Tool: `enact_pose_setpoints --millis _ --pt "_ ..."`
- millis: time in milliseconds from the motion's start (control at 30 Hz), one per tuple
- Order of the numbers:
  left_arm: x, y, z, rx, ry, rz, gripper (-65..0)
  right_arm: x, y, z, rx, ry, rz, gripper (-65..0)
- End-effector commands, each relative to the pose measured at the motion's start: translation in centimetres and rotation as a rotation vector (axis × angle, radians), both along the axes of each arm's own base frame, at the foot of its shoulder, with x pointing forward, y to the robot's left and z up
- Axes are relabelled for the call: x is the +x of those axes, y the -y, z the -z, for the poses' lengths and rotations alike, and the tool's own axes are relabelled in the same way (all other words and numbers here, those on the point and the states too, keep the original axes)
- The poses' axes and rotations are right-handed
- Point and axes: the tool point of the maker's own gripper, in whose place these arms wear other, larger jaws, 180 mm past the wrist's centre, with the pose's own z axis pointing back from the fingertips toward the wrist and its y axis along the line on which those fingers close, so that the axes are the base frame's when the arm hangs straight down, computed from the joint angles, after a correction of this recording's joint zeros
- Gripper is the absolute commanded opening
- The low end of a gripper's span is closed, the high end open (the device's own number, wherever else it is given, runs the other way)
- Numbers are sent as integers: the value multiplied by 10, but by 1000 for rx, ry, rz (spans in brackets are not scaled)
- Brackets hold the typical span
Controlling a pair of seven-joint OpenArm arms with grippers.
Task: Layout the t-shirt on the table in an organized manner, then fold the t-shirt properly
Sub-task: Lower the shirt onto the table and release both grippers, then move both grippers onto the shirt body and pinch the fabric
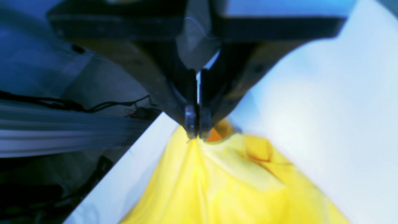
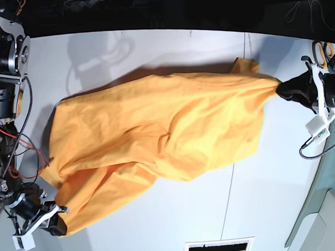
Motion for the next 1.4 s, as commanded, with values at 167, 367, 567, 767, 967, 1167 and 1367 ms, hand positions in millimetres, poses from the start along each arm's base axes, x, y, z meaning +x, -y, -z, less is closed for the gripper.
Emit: enact_pose_setpoints --millis 167,367,567,767,967,1167,1367 --pt "-11 12 -19 -63 -23 64 -650 -5 27 -43 -54 47 4 -650" --pt "-56 26 11 -126 -160 45 -650 -62 42 57 -22 -164 56 -650" --pt "-51 49 23 -215 -111 -24 -473 -123 31 136 26 -272 110 -326" --pt "-40 53 32 -194 -44 -65 -342 -158 17 168 78 -350 113 -239" --pt "-6 33 6 -183 78 -118 -343 -160 13 157 199 -364 155 -239" --pt "48 11 -40 -173 318 -189 -343 -160 -12 136 319 -344 103 -241" --pt "79 -9 -48 -149 407 -249 -343 -159 -53 137 388 -349 62 -241"
